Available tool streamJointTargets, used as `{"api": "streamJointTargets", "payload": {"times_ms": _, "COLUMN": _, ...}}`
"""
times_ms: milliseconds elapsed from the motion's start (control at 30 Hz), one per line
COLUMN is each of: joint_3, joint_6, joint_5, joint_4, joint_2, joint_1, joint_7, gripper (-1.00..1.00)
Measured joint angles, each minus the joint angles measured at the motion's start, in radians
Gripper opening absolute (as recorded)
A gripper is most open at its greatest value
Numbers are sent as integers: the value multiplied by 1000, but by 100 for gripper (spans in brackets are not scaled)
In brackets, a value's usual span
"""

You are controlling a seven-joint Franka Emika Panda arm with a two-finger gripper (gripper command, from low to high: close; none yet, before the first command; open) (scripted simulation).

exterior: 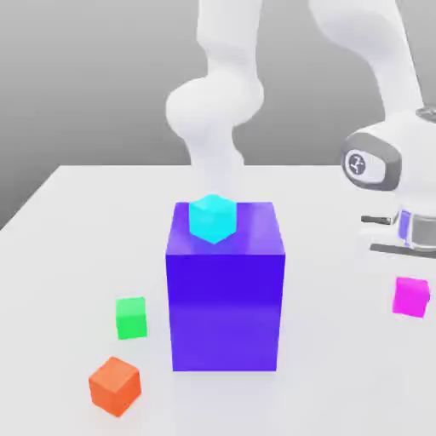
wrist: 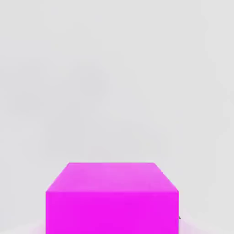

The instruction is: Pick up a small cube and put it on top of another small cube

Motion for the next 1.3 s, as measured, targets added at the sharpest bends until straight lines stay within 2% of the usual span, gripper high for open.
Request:
{"api": "streamJointTargets", "payload": {"times_ms": 167, "joint_3": -77, "joint_6": 6, "joint_5": 70, "joint_4": 96, "joint_2": -1, "joint_1": -76, "joint_7": 74, "gripper": -100}}
{"api": "streamJointTargets", "payload": {"times_ms": 400, "joint_3": -289, "joint_6": 9, "joint_5": 16, "joint_4": 72, "joint_2": -66, "joint_1": -270, "joint_7": 184, "gripper": -100}}
{"api": "streamJointTargets", "payload": {"times_ms": 567, "joint_3": -412, "joint_6": 5, "joint_5": -176, "joint_4": -8, "joint_2": -170, "joint_1": -533, "joint_7": 315, "gripper": -100}}
{"api": "streamJointTargets", "payload": {"times_ms": 833, "joint_3": -412, "joint_6": -80, "joint_5": -497, "joint_4": -251, "joint_2": -355, "joint_1": -691, "joint_7": 222, "gripper": -100}}
{"api": "streamJointTargets", "payload": {"times_ms": 967, "joint_3": -459, "joint_6": -171, "joint_5": -627, "joint_4": -377, "joint_2": -477, "joint_1": -843, "joint_7": 136, "gripper": -100}}
{"api": "streamJointTargets", "payload": {"times_ms": 1067, "joint_3": -454, "joint_6": -213, "joint_5": -665, "joint_4": -396, "joint_2": -529, "joint_1": -895, "joint_7": 142, "gripper": -100}}
{"api": "streamJointTargets", "payload": {"times_ms": 1300, "joint_3": -447, "joint_6": -229, "joint_5": -680, "joint_4": -383, "joint_2": -551, "joint_1": -912, "joint_7": 153, "gripper": -100}}
